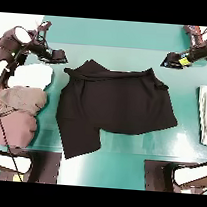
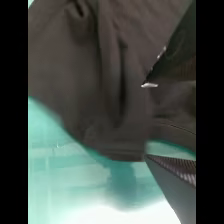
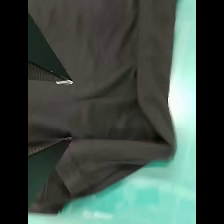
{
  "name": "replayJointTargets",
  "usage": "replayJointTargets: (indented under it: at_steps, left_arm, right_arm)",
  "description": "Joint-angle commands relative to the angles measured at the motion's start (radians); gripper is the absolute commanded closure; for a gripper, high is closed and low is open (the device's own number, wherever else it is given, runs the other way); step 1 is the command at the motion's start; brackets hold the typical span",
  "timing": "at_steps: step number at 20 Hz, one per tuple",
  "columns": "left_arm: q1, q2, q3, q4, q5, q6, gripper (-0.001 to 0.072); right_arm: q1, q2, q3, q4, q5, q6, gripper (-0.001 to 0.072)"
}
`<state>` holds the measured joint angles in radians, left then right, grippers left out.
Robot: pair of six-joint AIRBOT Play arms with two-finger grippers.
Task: Fold the shirts.
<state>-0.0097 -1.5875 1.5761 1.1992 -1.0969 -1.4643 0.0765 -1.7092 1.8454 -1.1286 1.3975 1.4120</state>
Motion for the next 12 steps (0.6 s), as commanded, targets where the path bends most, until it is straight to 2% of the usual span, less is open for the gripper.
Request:
replayJointTargets:
  at_steps: [1,4,7,9,12]
  left_arm:
    - [0.040,0.054,-0.008,0.029,-0.175,-0.003,0.0218]
    - [0.049,0.224,-0.234,0.111,-0.187,-0.009,0.0218]
    - [0.049,0.404,-0.547,0.102,-0.164,-0.016,0.0218]
    - [0.049,0.498,-0.721,0.101,-0.114,-0.053,0.0217]
    - [0.049,0.560,-0.882,0.048,-0.060,-0.081,0.0218]
  right_arm:
    - [-0.076,0.026,-0.003,0.147,0.100,-0.026,0.0328]
    - [-0.119,0.144,-0.142,0.172,0.149,-0.069,0.0328]
    - [-0.153,0.306,-0.386,0.192,0.097,-0.085,0.0328]
    - [-0.179,0.408,-0.537,0.242,0.054,-0.093,0.0329]
    - [-0.193,0.512,-0.678,0.272,0.018,-0.094,0.0329]
